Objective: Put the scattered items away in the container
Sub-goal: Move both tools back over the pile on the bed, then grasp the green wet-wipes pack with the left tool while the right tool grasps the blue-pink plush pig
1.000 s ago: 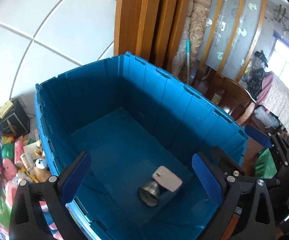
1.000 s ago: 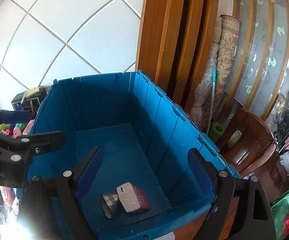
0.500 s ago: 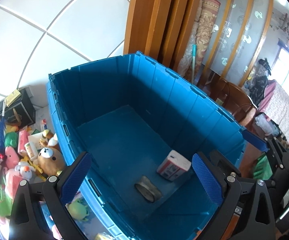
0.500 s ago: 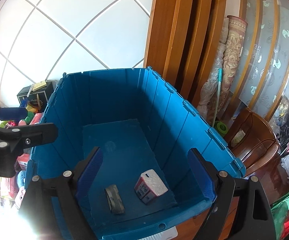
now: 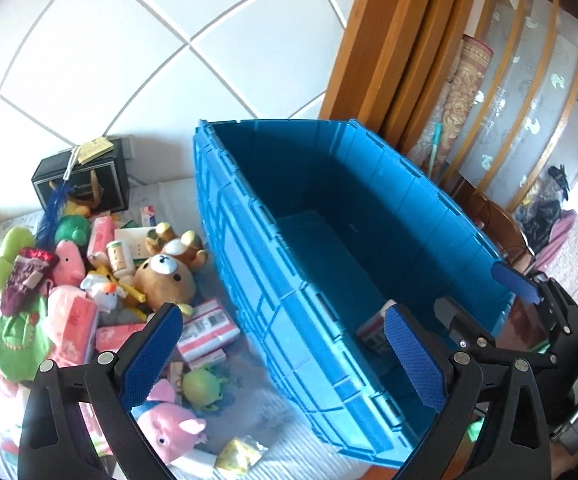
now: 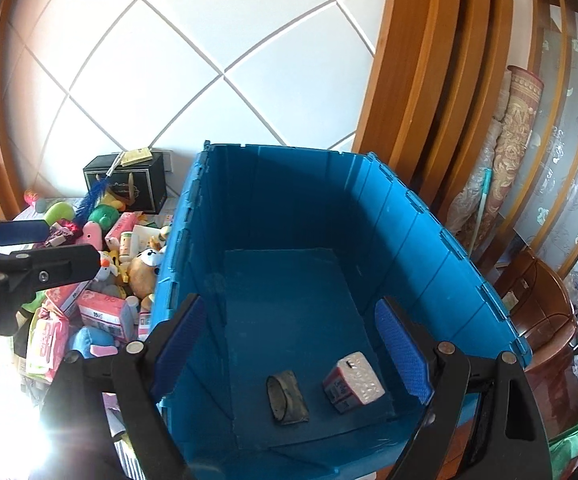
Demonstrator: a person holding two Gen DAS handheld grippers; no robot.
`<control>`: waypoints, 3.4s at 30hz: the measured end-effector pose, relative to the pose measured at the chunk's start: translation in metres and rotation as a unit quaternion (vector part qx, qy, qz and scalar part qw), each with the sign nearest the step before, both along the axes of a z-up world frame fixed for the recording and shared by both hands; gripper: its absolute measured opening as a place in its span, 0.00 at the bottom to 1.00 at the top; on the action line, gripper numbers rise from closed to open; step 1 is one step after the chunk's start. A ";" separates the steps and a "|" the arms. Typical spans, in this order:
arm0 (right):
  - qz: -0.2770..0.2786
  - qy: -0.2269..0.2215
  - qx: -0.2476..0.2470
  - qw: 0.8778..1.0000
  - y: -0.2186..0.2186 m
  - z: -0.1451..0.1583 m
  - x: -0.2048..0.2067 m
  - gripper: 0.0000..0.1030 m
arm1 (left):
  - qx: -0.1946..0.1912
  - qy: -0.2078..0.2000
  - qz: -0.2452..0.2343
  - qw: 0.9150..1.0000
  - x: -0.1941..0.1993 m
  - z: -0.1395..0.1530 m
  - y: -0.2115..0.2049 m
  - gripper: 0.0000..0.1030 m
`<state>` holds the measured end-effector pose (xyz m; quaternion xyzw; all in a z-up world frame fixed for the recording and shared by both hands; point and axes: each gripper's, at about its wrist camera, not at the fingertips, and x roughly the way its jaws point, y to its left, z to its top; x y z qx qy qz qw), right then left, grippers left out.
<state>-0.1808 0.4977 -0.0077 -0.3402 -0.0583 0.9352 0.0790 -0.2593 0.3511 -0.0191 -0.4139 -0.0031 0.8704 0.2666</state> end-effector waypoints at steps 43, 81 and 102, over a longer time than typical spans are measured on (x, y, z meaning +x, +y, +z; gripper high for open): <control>0.153 -0.168 0.035 0.973 -0.294 -0.171 -0.013 0.84 | -0.021 -0.136 0.140 0.981 -0.012 -0.171 -0.346 0.99; 0.216 -0.234 0.061 0.946 -0.286 -0.279 -0.040 0.86 | -0.021 -0.266 0.111 0.957 -0.065 -0.319 -0.288 0.99; 0.189 -0.272 0.088 0.939 -0.276 -0.322 -0.069 1.00 | -0.036 -0.248 0.089 0.964 -0.068 -0.310 -0.269 0.66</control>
